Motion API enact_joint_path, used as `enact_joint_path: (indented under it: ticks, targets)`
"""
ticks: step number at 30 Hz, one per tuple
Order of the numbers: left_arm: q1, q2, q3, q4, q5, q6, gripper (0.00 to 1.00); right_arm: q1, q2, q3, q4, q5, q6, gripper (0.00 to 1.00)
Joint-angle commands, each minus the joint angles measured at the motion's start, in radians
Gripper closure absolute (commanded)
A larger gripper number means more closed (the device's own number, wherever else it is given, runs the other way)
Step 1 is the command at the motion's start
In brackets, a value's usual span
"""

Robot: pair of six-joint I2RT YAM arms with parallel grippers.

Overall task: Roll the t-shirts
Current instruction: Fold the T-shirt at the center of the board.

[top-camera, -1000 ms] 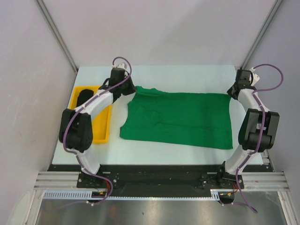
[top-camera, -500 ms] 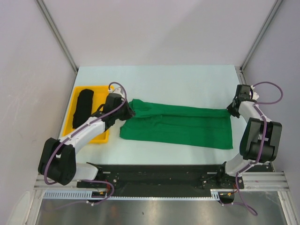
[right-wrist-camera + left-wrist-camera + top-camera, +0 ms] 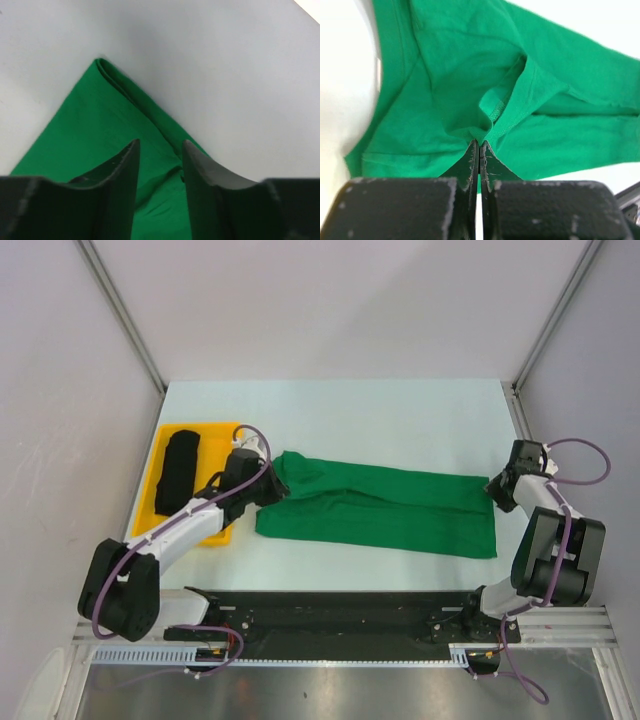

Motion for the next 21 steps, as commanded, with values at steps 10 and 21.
enact_joint_path:
  ticks: [10, 21]
  targets:
    - [-0.039, -0.028, -0.103, 0.116, 0.049, -0.042, 1.0, -0.014, -0.084, -0.062, 0.016, -0.071, 0.032, 0.56]
    - [-0.041, -0.008, -0.134, 0.202, 0.071, -0.062, 1.0, -0.017, -0.064, -0.09, 0.005, -0.065, 0.03, 0.69]
